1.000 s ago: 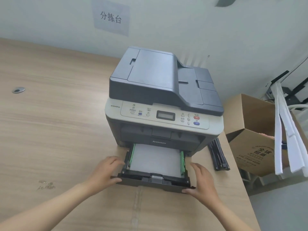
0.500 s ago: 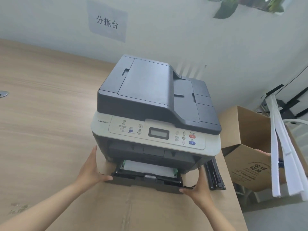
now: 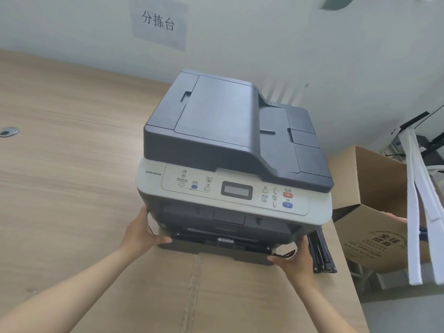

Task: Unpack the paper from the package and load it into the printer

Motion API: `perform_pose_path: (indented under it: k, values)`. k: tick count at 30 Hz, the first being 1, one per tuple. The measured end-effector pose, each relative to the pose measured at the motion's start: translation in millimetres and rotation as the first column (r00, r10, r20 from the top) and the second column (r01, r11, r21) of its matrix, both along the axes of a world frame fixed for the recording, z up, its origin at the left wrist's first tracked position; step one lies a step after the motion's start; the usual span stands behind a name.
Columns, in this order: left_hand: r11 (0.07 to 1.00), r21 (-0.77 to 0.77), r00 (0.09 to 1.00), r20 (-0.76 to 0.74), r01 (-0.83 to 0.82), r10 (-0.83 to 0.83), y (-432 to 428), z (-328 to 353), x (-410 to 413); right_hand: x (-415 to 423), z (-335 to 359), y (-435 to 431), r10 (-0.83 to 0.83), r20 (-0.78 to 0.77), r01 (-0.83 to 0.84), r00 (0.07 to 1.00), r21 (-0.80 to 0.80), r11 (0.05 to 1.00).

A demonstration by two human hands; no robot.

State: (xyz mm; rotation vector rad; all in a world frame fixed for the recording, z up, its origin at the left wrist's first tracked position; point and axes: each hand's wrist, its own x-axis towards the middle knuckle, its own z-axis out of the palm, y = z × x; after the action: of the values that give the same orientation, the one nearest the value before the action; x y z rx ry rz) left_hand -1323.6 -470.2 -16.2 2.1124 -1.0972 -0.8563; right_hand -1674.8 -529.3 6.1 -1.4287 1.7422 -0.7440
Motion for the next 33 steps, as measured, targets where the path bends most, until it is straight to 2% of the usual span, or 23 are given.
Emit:
perform_pose_path:
  k: [4, 8, 10, 16, 21, 24, 27, 30, 33]
  values:
    - [1.000, -0.001, 0.999, 0.033, -0.014, 0.014, -1, 3, -2, 1, -3, 0, -0.011, -0.019, 0.011, 1.000, -0.028, 1.000]
    - [0.987, -0.066, 0.989, -0.009, -0.147, 0.147, -10, 7, -13, 15, -6, -8, -0.168, 0.012, 0.169, 0.986, -0.055, 0.984]
    - [0.984, -0.076, 0.986, 0.033, -0.161, 0.164, -13, 8, -15, 18, -9, -11, -0.205, 0.001, 0.204, 0.979, -0.075, 0.976]
    - [0.990, -0.054, 0.984, 0.111, -0.132, 0.137, -12, 4, -10, 13, -14, -15, -0.203, -0.050, 0.198, 0.978, -0.079, 0.977]
    - [0.990, -0.062, 0.991, 0.012, -0.130, 0.131, -14, 5, -8, 1, -17, -16, -0.150, -0.017, 0.150, 0.989, -0.017, 0.989]
    - [0.995, -0.022, 0.994, -0.039, -0.101, 0.100, -14, 7, -3, -15, -1, -16, -0.293, 0.078, 0.294, 0.953, -0.007, 0.956]
    - [0.996, 0.010, 0.993, -0.075, -0.088, 0.089, -14, 12, 1, -29, 39, -18, -0.403, 0.201, 0.427, 0.893, -0.094, 0.900]
    - [0.996, 0.002, 0.991, -0.099, -0.086, 0.086, -14, 22, 2, -35, 91, -19, -0.324, 0.332, 0.408, 0.886, -0.230, 0.883]
    - [0.996, -0.034, 0.992, -0.105, -0.081, 0.077, -13, 30, 5, -30, 158, -12, -0.144, 0.414, 0.307, 0.899, -0.361, 0.880]
